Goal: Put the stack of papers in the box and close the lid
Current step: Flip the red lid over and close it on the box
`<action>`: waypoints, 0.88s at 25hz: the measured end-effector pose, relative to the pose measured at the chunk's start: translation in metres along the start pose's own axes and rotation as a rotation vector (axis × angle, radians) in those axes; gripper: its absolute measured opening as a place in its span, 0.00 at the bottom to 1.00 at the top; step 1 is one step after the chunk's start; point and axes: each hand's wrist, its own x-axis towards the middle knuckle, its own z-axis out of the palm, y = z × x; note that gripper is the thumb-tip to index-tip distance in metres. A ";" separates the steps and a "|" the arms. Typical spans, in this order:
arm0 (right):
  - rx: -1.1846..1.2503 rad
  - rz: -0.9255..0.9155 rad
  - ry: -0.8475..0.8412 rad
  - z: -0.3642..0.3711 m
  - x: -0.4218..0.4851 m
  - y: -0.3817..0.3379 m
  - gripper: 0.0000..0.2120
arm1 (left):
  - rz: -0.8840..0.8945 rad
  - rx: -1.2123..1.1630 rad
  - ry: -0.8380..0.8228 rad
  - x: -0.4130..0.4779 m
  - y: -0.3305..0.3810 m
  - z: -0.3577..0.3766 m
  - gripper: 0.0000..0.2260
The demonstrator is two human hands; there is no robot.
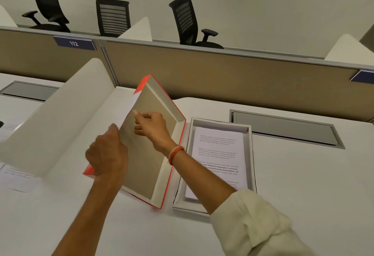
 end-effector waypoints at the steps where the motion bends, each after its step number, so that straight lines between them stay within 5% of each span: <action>1: 0.029 0.021 0.000 -0.001 0.001 -0.005 0.23 | 0.012 0.000 0.006 -0.004 0.005 -0.001 0.05; 5: 0.097 0.096 -0.035 -0.010 0.000 -0.018 0.24 | 0.048 -0.040 -0.008 -0.014 0.014 -0.004 0.17; 10: 0.162 0.059 -0.056 -0.016 -0.006 -0.024 0.12 | 0.080 -0.051 -0.044 -0.023 0.022 -0.011 0.19; 13: 0.155 0.039 -0.052 -0.020 -0.007 -0.025 0.14 | 0.065 -0.149 -0.099 -0.029 0.028 -0.022 0.18; 19: 0.175 0.083 0.037 -0.061 -0.014 -0.032 0.14 | -0.021 -0.848 -0.276 0.009 0.004 -0.035 0.22; 22: 0.209 0.093 0.038 -0.089 -0.030 -0.035 0.15 | -0.067 -0.958 -0.433 0.020 -0.004 0.000 0.21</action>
